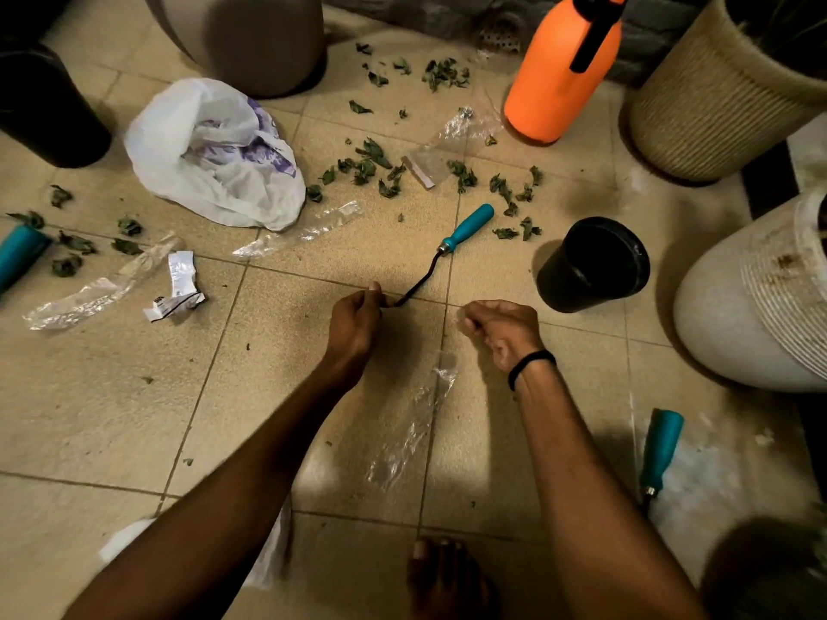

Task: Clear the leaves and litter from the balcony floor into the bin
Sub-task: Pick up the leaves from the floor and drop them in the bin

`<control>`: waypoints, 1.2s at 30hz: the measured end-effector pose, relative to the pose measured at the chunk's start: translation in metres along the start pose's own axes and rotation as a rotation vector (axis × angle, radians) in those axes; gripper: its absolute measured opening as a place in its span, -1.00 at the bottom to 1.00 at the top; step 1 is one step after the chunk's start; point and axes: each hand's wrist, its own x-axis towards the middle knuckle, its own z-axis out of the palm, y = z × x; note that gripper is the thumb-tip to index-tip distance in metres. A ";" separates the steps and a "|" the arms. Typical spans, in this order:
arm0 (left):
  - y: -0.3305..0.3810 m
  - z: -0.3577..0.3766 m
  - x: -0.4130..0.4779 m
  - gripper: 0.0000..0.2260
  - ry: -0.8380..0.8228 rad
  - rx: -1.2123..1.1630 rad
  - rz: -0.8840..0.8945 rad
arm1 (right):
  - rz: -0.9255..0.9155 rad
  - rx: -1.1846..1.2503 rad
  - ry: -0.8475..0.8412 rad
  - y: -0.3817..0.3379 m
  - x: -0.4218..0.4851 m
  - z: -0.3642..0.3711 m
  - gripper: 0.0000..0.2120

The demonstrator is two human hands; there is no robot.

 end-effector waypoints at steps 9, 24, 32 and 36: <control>0.011 0.021 0.004 -0.70 -0.122 0.264 0.163 | 0.111 0.320 -0.004 -0.019 -0.009 -0.002 -0.91; 0.092 0.135 0.123 -0.61 -0.279 1.414 0.935 | -0.295 -0.404 0.406 -0.015 0.065 0.018 -0.77; 0.089 0.186 0.148 -0.75 -0.325 1.417 1.001 | -0.370 -0.335 0.525 -0.015 0.076 0.019 -0.82; 0.110 0.171 0.159 -0.76 -0.289 0.787 0.762 | -0.362 -0.364 0.525 -0.029 0.093 0.022 -0.76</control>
